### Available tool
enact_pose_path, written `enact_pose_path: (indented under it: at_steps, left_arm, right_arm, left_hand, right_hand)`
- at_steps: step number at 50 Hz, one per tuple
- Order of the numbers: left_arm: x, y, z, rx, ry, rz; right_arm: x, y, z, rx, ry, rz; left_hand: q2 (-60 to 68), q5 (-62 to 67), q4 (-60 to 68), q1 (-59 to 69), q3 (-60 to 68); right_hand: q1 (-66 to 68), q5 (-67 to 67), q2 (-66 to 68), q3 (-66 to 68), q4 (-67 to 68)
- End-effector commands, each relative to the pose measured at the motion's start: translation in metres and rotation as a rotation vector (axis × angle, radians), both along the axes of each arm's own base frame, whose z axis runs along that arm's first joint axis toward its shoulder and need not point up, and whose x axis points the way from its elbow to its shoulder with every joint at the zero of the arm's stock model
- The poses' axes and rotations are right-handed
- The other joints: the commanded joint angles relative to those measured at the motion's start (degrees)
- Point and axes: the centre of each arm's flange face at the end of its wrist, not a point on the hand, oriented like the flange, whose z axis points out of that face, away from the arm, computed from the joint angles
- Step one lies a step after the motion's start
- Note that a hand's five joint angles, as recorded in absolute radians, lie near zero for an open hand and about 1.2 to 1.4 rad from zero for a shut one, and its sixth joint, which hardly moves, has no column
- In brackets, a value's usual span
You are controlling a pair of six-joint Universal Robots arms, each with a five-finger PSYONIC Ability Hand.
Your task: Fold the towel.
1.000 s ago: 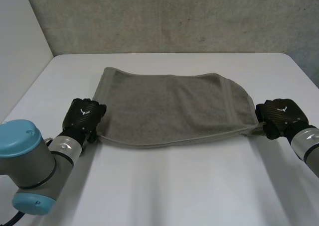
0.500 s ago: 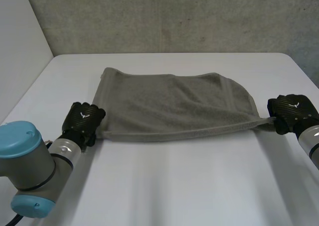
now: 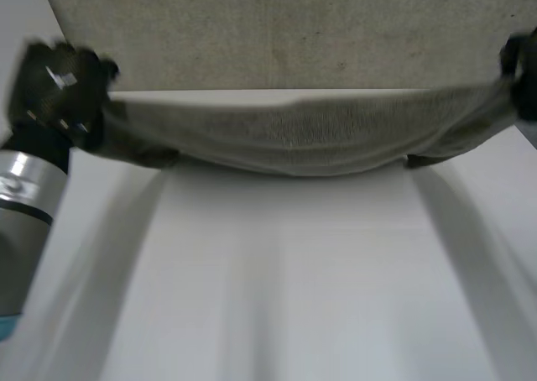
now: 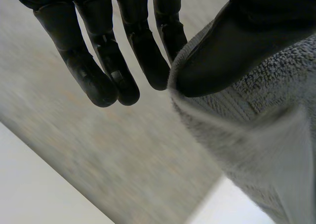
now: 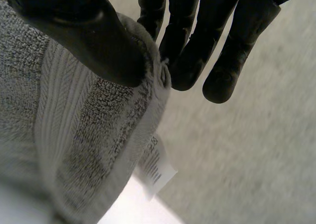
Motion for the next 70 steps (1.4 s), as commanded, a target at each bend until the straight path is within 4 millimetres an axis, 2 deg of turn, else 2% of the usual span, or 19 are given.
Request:
enact_pose_path:
  at_steps: [1, 7, 11, 17, 21, 27, 28, 29, 30, 33, 37, 42, 44, 49, 50, 56, 60, 65, 70]
  left_arm:
    - [0.000, 0.014, 0.050, -0.045, 0.020, -0.022]
    - [-0.010, -0.015, 0.023, 0.102, -0.028, -0.027]
    - [-0.020, -0.051, -0.020, 0.271, -0.083, -0.024]
    - [-0.033, -0.094, -0.066, 0.405, -0.182, -0.020]
    - [-0.039, -0.115, -0.064, 0.363, -0.231, -0.003]
    - [-0.051, -0.141, 0.015, 0.072, -0.130, 0.004]
    - [-0.053, -0.140, 0.041, -0.015, -0.063, -0.008]
    - [-0.053, -0.140, 0.041, -0.016, -0.062, -0.008]
    - [-0.054, -0.136, 0.066, -0.093, 0.013, -0.026]
    - [-0.050, -0.122, 0.110, -0.212, 0.164, -0.075]
    - [-0.044, -0.113, 0.128, -0.241, 0.271, -0.123]
    - [-0.043, -0.111, 0.093, -0.121, 0.284, -0.140]
    - [-0.037, -0.114, 0.057, -0.023, 0.250, -0.113]
    - [-0.031, -0.111, 0.016, 0.083, 0.212, -0.094]
    - [-0.029, -0.107, -0.008, 0.141, 0.192, -0.103]
    - [-0.026, -0.080, -0.065, 0.269, 0.141, -0.141]
    - [-0.023, -0.062, -0.074, 0.295, 0.110, -0.150]
    - [-0.016, -0.035, -0.072, 0.298, 0.071, -0.145]
    - [-0.002, -0.014, -0.045, 0.224, 0.083, -0.125]
  right_arm:
    - [-0.005, 0.003, 0.051, 0.068, 0.017, 0.026]
    - [-0.003, -0.028, 0.016, 0.255, 0.228, 0.027]
    - [0.006, -0.054, -0.029, 0.404, 0.356, 0.042]
    - [0.016, -0.079, -0.054, 0.446, 0.408, -0.006]
    - [0.032, -0.109, -0.045, 0.313, 0.400, -0.046]
    - [0.049, -0.140, 0.017, -0.104, 0.152, -0.138]
    - [0.049, -0.140, 0.017, -0.105, 0.151, -0.138]
    - [0.045, -0.137, 0.043, -0.212, 0.069, -0.161]
    - [0.040, -0.126, 0.068, -0.301, 0.002, -0.170]
    - [0.037, -0.100, 0.095, -0.356, -0.051, -0.146]
    - [0.042, -0.095, 0.082, -0.294, -0.028, -0.104]
    - [0.049, -0.089, 0.046, -0.127, 0.020, -0.035]
    - [0.047, -0.088, 0.030, -0.066, 0.037, -0.027]
    - [0.045, -0.084, -0.006, 0.044, 0.064, -0.019]
    - [0.045, -0.081, -0.021, 0.088, 0.079, -0.008]
    - [0.036, -0.066, -0.073, 0.243, 0.147, 0.045]
    - [0.033, -0.054, -0.085, 0.298, 0.156, 0.063]
    - [0.022, -0.023, -0.062, 0.284, 0.150, 0.061]
    - [0.008, -0.010, -0.041, 0.277, 0.139, 0.059]
  left_hand:
    - [-6.8, -14.7, -7.1, -3.6, -8.3]
    - [-6.8, -14.7, -7.1, -3.6, -8.3]
    - [-6.8, -14.7, -7.1, -3.6, -8.3]
    - [-6.8, -14.7, -7.1, -3.6, -8.3]
    - [-6.8, -14.7, -7.1, -3.6, -8.3]
    - [-6.8, -14.7, -7.1, -3.6, -8.3]
    - [-6.8, -14.7, -7.1, -3.6, -8.3]
    - [-6.8, -14.7, -7.1, -3.6, -8.3]
    - [-6.8, -14.7, -7.1, -3.6, -8.3]
    - [-6.8, -14.7, -7.1, -3.6, -8.3]
    - [-6.8, -14.7, -7.1, -3.6, -8.3]
    - [-6.8, -14.7, -7.1, -3.6, -8.3]
    - [-6.8, -14.7, -7.1, -3.6, -8.3]
    - [-6.8, -14.7, -7.1, -3.6, -8.3]
    - [-6.8, -14.7, -7.1, -3.6, -8.3]
    - [-6.8, -14.7, -7.1, -3.6, -8.3]
    - [-6.8, -14.7, -7.1, -3.6, -8.3]
    - [-6.8, -14.7, -7.1, -3.6, -8.3]
    - [-6.8, -14.7, -7.1, -3.6, -8.3]
  right_hand:
    - [3.2, 2.8, 3.8, 3.3, 2.8]
    - [3.2, 2.8, 3.8, 3.3, 2.8]
    - [3.2, 2.8, 3.8, 3.3, 2.8]
    - [3.2, 2.8, 3.8, 3.3, 2.8]
    - [3.2, 2.8, 3.8, 3.3, 2.8]
    - [3.2, 2.8, 3.8, 3.3, 2.8]
    - [3.2, 2.8, 3.8, 3.3, 2.8]
    - [3.2, 2.8, 3.8, 3.3, 2.8]
    - [3.2, 2.8, 3.8, 3.3, 2.8]
    - [3.2, 2.8, 3.8, 3.3, 2.8]
    - [3.2, 2.8, 3.8, 3.3, 2.8]
    - [3.2, 2.8, 3.8, 3.3, 2.8]
    - [3.2, 2.8, 3.8, 3.3, 2.8]
    - [3.2, 2.8, 3.8, 3.3, 2.8]
    - [3.2, 2.8, 3.8, 3.3, 2.8]
    - [3.2, 2.8, 3.8, 3.3, 2.8]
    - [3.2, 2.8, 3.8, 3.3, 2.8]
    - [3.2, 2.8, 3.8, 3.3, 2.8]
    - [3.2, 2.8, 3.8, 3.3, 2.8]
